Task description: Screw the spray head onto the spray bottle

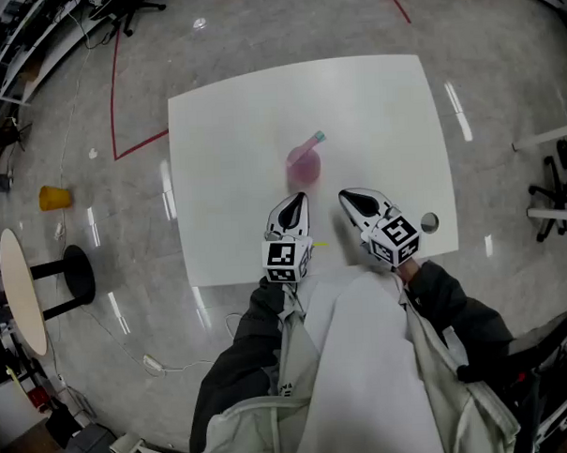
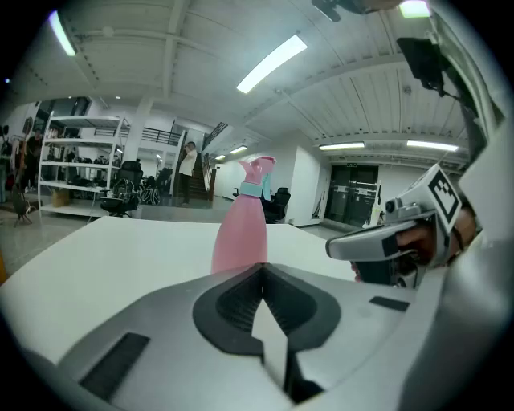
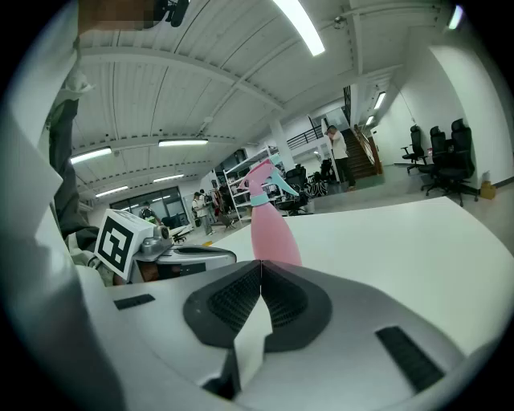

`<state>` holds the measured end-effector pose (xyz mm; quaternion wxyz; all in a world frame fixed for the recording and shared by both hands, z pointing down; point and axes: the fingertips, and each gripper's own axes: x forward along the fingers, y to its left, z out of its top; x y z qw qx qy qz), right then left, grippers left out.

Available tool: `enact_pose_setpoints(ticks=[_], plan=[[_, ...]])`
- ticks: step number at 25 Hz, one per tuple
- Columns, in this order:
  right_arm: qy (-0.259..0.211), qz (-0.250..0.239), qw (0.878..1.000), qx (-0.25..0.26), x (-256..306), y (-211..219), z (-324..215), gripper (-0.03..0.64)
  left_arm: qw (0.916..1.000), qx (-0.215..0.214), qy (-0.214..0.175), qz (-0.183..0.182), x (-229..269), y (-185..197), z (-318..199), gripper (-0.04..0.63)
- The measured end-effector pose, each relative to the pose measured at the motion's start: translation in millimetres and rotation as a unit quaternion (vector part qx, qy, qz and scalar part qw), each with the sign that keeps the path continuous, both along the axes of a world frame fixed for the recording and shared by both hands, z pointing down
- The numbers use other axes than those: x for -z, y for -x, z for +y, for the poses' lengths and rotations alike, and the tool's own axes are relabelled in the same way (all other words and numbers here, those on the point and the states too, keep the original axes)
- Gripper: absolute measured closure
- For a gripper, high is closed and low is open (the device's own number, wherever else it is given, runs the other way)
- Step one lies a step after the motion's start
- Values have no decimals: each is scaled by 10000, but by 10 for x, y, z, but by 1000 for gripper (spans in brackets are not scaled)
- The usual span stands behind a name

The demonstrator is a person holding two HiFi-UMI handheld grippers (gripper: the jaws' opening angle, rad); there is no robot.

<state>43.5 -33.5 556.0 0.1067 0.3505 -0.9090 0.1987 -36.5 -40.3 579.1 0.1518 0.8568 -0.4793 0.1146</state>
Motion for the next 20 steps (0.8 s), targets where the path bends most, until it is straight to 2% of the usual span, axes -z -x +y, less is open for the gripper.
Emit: enact_pose_setpoints(ticks=[4,5,6,7,8,13,16,20], plan=[[-29,1,10000,8,-18,24,2,620,9990,274,-172,-319,33,139,-187,586],[-20,0,10000,2,-29,15,1,620,9987,266,-172,-410,-22,142,-217,554],[-11,-2,10000,-8,-38,1,2,620,9985,229,-161,-474,-73,129,-255,437],[-3,-5,10000,-18,-44,-13,2,620,9984,176,-140,-521,-121,107,-304,268],[1,-5,10000,-26,-45,-23,1,620,9982,112,-113,-579,-166,87,-365,188],[-26,34,10000,-21,-46,-17,-19,620,9942,-416,-122,-987,-358,-78,-745,179],[-127,-10,9998,-121,-2,-58,-47,620,9925,-667,-133,-1012,-443,-236,-874,178],[-428,-60,9983,-383,182,-152,-78,620,9908,-798,75,-1090,-444,-325,-892,179]])
